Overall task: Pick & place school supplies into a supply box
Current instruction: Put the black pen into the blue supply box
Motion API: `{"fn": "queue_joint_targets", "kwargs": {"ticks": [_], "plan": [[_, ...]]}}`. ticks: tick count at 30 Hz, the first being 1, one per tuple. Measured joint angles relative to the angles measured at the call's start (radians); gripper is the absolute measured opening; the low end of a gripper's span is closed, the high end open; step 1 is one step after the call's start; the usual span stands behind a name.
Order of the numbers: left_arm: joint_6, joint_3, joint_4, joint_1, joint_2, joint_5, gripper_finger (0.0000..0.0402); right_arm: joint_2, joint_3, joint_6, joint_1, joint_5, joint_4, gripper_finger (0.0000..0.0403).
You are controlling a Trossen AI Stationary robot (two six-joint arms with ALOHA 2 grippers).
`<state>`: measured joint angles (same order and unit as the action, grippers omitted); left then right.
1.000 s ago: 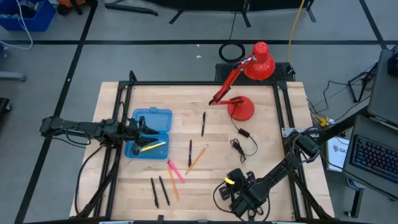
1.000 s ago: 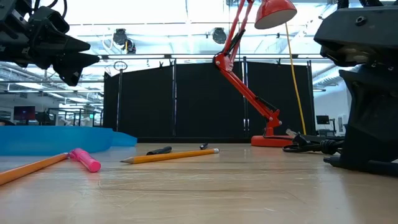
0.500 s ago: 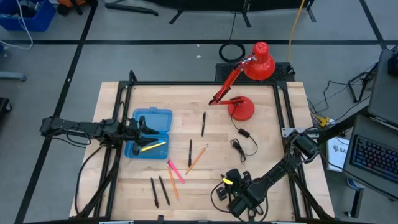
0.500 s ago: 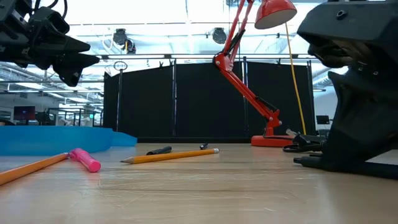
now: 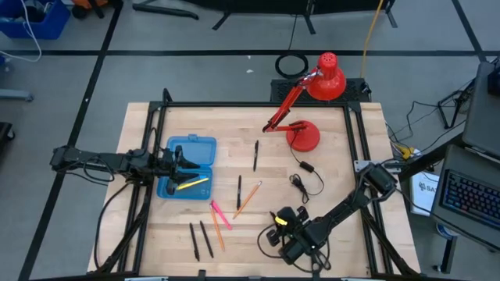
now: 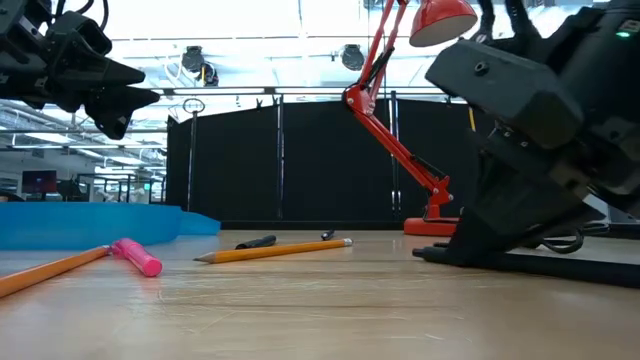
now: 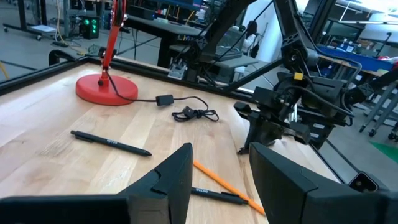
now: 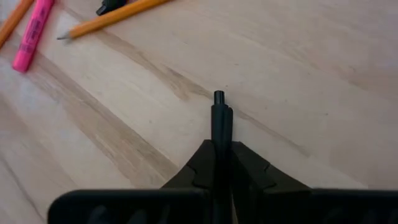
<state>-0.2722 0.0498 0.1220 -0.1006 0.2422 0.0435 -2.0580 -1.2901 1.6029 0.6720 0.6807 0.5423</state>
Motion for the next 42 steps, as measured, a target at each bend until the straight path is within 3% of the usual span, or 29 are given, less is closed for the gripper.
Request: {"fn": "queue_joint_targets", "kwargs": {"ticks": [15,28,42], "plan": [[-0.002,0.0,-0.022,0.0,0.0,0.0,0.0161,0.035,0.0,-0.272,-0.107,0.018,-0.099,0.0014],[-0.021,0.0,0.004,0.0,0.0,-0.068,0.0161,0.036,-0.001,-0.713,-0.245,-0.007,-0.412,0.0014],[-0.019,0.0,0.053,0.0,0.0,-0.126,0.0161,0.038,-0.004,-1.087,-0.413,-0.196,-0.773,0.0014]]}}
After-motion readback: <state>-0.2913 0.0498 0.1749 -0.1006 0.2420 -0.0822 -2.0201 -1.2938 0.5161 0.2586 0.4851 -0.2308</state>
